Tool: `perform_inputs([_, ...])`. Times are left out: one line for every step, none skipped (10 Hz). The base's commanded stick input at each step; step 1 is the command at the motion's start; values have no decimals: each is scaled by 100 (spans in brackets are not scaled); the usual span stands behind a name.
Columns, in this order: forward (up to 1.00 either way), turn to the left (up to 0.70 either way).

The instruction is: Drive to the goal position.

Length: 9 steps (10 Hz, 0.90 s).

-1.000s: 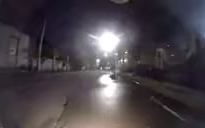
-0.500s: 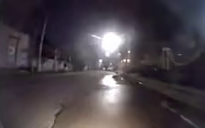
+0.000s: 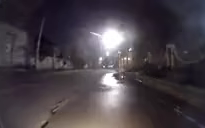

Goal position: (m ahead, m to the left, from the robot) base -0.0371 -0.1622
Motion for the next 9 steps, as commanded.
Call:
perform_inputs([70, 0])
perform_inputs([70, 0])
perform_inputs([70, 0])
perform_inputs([70, 0])
perform_inputs([70, 0])
perform_inputs([70, 0])
perform_inputs([70, 0])
perform_inputs([70, 0])
perform_inputs([70, 0])
